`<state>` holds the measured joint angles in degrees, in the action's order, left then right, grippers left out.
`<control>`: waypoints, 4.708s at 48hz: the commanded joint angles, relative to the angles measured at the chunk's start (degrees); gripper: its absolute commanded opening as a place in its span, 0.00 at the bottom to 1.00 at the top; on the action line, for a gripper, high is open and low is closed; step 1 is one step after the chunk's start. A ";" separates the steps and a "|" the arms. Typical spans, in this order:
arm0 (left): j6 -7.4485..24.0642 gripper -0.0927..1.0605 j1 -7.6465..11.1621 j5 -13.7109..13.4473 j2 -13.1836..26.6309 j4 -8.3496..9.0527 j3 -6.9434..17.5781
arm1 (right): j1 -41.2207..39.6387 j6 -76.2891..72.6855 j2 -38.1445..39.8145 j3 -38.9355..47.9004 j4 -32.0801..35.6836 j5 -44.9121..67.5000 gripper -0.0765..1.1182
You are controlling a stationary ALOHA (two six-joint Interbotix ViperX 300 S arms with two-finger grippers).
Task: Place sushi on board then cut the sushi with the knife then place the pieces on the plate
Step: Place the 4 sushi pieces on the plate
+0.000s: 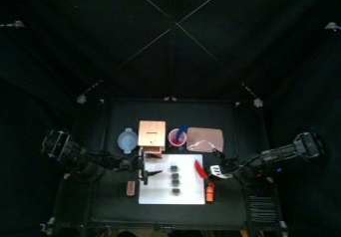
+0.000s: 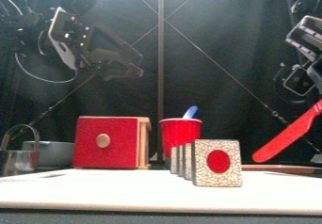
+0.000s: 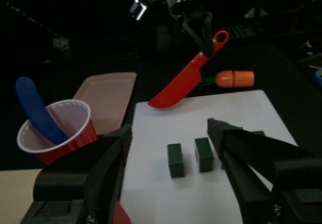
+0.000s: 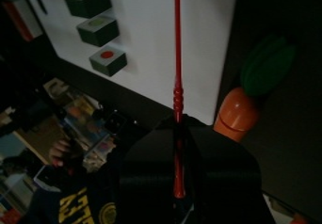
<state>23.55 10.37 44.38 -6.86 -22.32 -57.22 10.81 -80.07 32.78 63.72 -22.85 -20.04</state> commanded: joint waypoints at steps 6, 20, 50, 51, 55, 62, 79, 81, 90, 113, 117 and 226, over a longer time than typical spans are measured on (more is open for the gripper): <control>0.00 0.91 -0.18 0.62 -0.26 0.18 -0.18 | 1.93 -7.21 -2.29 -1.93 1.23 0.44 0.38; -0.09 0.91 -0.18 0.62 -0.26 0.26 -0.35 | 1.93 -7.29 -2.99 -3.52 4.31 0.26 0.64; -0.18 0.91 -0.18 0.62 -0.26 0.09 -0.44 | 1.93 -6.24 -1.76 -7.82 14.06 0.53 0.70; -0.18 0.91 -0.26 0.62 -0.26 0.18 -0.44 | 1.76 -6.24 -1.67 -8.09 16.17 0.62 0.70; -0.18 0.91 -0.70 0.62 -0.18 0.09 -0.35 | 0.35 -6.24 -1.58 -9.58 28.39 1.93 0.70; -0.26 0.91 -1.41 0.62 0.00 0.09 -0.18 | -2.46 -6.33 -2.02 -12.66 55.46 5.98 0.70; -0.26 0.91 -3.25 0.62 0.18 -1.23 -0.35 | -8.00 -6.33 -8.88 -15.82 89.74 16.26 0.70; -0.26 0.91 -3.43 0.62 0.18 -1.23 -0.35 | -8.53 -6.33 -10.02 -16.17 91.93 17.49 0.70; -0.26 0.91 -3.87 0.62 0.18 -1.85 -0.18 | -10.63 -6.33 -14.77 -17.40 100.46 22.06 0.70; 0.00 0.91 -4.13 0.62 0.70 -3.34 2.20 | -14.85 -6.86 -16.52 -19.25 105.73 28.39 0.70; -0.09 0.91 -4.22 0.62 1.05 -3.43 2.55 | -15.47 -6.94 -17.40 -19.86 108.54 28.48 0.70; -0.35 0.91 -4.04 0.18 1.32 -4.13 -0.18 | -14.06 -14.06 -35.16 -24.43 111.80 28.92 0.89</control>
<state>23.20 6.42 44.30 -4.92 -26.37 -57.83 -2.99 -94.13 -3.25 40.43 89.38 9.58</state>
